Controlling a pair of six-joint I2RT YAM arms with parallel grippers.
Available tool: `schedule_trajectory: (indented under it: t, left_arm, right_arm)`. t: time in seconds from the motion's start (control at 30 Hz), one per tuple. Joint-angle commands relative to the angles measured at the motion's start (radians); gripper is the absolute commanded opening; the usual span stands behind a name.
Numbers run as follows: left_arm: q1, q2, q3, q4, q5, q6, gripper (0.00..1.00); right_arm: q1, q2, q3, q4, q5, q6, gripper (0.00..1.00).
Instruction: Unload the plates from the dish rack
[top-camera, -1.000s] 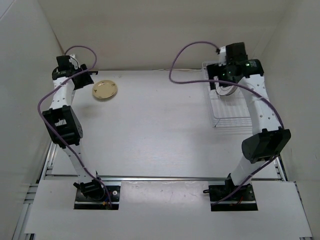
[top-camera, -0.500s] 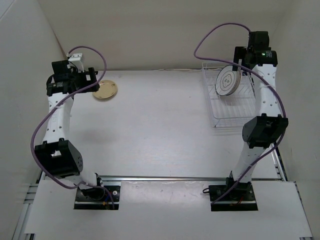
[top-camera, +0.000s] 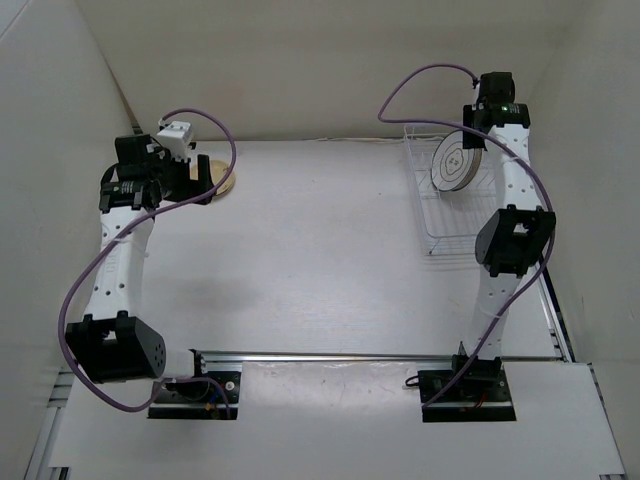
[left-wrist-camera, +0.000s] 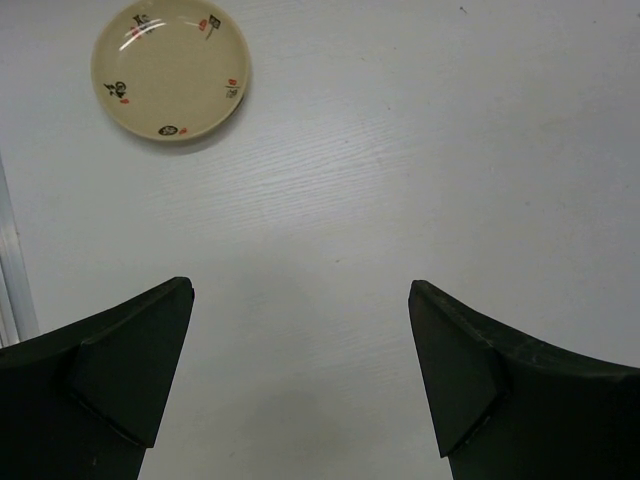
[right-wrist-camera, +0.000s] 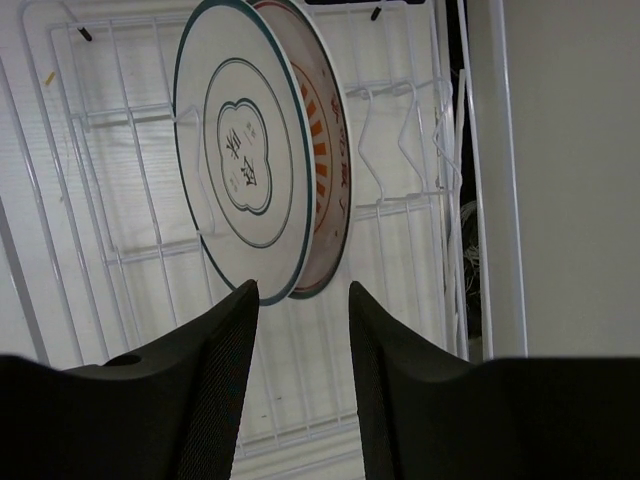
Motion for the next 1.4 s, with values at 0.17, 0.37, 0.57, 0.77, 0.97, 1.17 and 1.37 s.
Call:
schedule_trajectory:
  t: [0.17, 0.37, 0.57, 0.77, 0.97, 1.17, 1.37]
  left_arm:
    - [0.001, -0.057, -0.033, -0.023, 0.101, -0.004, 1.00]
    - [0.001, -0.046, -0.033, -0.023, 0.110, -0.004, 1.00]
    - [0.001, -0.028, -0.024, -0.023, 0.110, -0.004, 1.00]
    - [0.001, -0.008, -0.014, -0.023, 0.110, -0.004, 1.00]
    - [0.001, 0.023, -0.005, -0.023, 0.110, -0.004, 1.00]
    - [0.001, 0.034, 0.004, -0.023, 0.110, -0.013, 1.00]
    - [0.001, 0.052, -0.005, -0.023, 0.110, -0.022, 1.00]
  right_arm:
    - [-0.004, 0.067, 0.090, 0.056, -0.021, -0.014, 0.46]
    - [-0.004, 0.110, 0.113, 0.065, -0.011, -0.014, 0.44]
    - [-0.022, 0.150, 0.135, 0.074, -0.011, -0.014, 0.44]
    - [-0.022, 0.188, 0.153, 0.083, -0.011, -0.023, 0.43]
    - [-0.031, 0.222, 0.175, 0.092, -0.011, -0.023, 0.35]
    - [-0.031, 0.240, 0.184, 0.092, -0.046, -0.023, 0.26]
    - [-0.031, 0.249, 0.202, 0.073, -0.142, -0.023, 0.00]
